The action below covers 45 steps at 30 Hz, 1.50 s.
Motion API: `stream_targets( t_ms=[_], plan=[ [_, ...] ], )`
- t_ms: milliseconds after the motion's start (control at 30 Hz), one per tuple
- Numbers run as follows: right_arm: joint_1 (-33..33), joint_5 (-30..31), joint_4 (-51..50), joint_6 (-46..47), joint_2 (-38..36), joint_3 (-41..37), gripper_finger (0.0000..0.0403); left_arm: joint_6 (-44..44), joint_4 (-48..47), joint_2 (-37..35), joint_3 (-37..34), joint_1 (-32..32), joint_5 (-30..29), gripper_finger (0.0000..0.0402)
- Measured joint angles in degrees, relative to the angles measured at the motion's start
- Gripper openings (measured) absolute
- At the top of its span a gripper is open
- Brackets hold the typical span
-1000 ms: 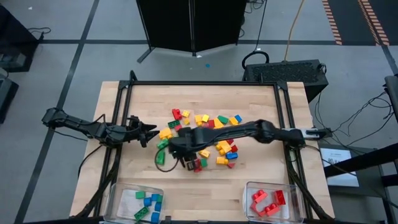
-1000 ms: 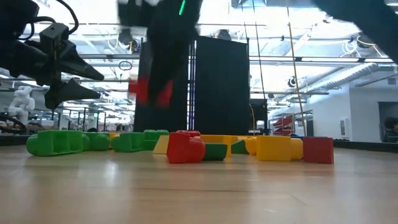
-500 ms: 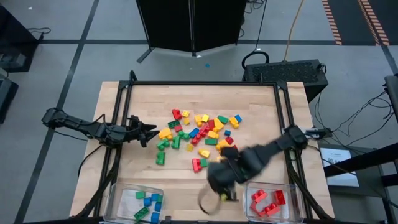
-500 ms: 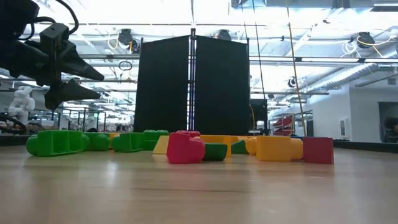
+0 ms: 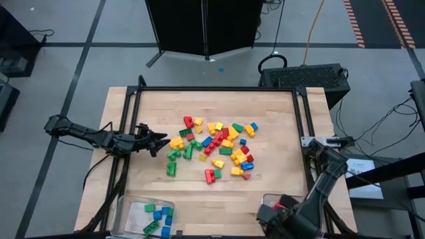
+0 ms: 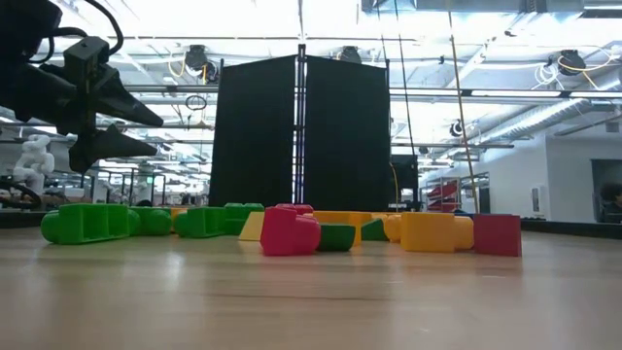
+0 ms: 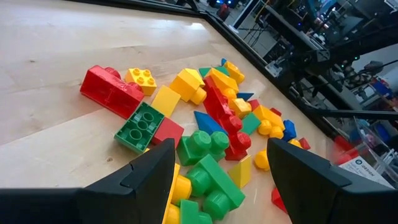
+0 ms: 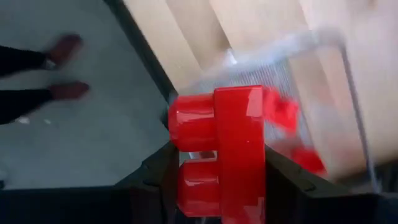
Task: Sort blocks by size
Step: Put the red game piece into the right transparent bin, then put the red triangular block into the left transparent bin
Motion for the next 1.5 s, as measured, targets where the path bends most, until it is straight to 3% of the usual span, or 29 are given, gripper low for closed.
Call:
stream_targets(
  t_ms=[133,333,400,567,667,800,967,1067,1267,1500],
  plan=[
    [1.6,-7.4,0.1,3.3,0.0,-6.3,0.0148,0.0,0.0,0.0,0.0,0.0,0.0,0.0255],
    [1.8,-11.3,-0.1,1.8,0.0,-14.8,0.015,0.0,0.1,0.0,0.0,0.0,0.0,0.0255],
    [1.0,-12.8,0.0,0.8,0.0,-16.2,0.0191,-0.1,0.1,0.0,0.0,0.0,0.0,0.0255],
    [-1.2,-13.7,0.1,-1.1,0.0,-15.1,0.0337,0.0,0.2,0.0,0.0,0.0,0.1,0.0255],
    [-2.3,-13.2,0.1,-1.9,-0.9,-14.0,0.0373,0.0,0.2,0.0,0.0,0.0,0.1,0.0255],
    [-4.5,-10.3,0.0,-1.0,-4.3,-12.7,0.0373,0.0,0.1,0.0,0.0,0.0,0.1,0.0255],
    [-10.2,6.0,0.1,-3.9,-10.1,-10.5,0.036,0.2,0.1,0.0,0.0,0.0,0.1,0.0255],
    [-15.3,11.8,0.1,-10.6,-11.6,-11.2,0.0358,0.2,0.0,0.0,0.0,0.0,0.1,0.0255],
    [-25.0,11.9,1.9,-27.2,-10.2,-16.7,0.0358,0.3,-0.3,0.0,0.1,0.0,0.2,0.0255],
    [-27.9,11.2,14.8,-36.2,-10.2,-27.3,0.0358,0.5,-0.5,0.0,0.1,0.0,0.2,0.0255]
  ],
)
